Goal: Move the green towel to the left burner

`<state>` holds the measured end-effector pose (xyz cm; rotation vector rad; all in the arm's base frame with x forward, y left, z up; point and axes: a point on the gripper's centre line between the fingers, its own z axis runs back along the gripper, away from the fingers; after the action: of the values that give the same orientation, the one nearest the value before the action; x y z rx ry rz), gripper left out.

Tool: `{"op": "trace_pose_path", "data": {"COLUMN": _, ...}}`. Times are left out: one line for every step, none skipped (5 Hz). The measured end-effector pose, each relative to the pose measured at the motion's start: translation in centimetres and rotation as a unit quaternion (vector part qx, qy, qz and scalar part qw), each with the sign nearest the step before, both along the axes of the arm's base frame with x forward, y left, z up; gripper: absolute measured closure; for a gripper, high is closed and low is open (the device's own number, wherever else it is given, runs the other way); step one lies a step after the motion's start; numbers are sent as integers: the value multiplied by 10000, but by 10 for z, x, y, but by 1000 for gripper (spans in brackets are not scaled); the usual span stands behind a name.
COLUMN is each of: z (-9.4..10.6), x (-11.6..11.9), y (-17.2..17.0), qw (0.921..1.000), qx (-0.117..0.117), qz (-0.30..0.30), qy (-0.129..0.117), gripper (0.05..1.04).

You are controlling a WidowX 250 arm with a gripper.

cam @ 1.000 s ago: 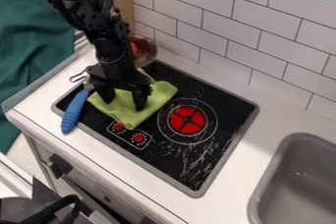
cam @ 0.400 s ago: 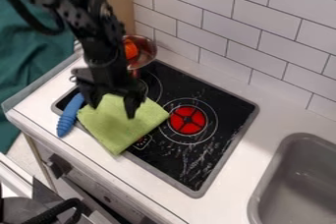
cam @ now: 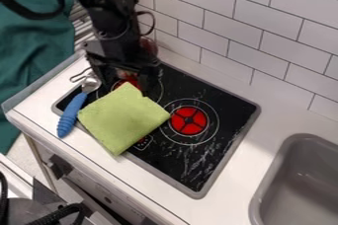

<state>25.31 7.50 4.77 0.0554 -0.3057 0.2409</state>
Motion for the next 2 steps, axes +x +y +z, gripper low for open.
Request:
{"op": "trace_pose_path", "data": {"z": -1, "x": -6, "y": -7, "qw": 9997, "qx": 11, "qz": 67, "qy": 233, "gripper": 84}}
{"op": "trace_pose_path", "data": {"z": -8, "x": -14, "y": -16, "qw": 9991, "qx": 40, "qz": 37, "qy": 414, "gripper": 84}}
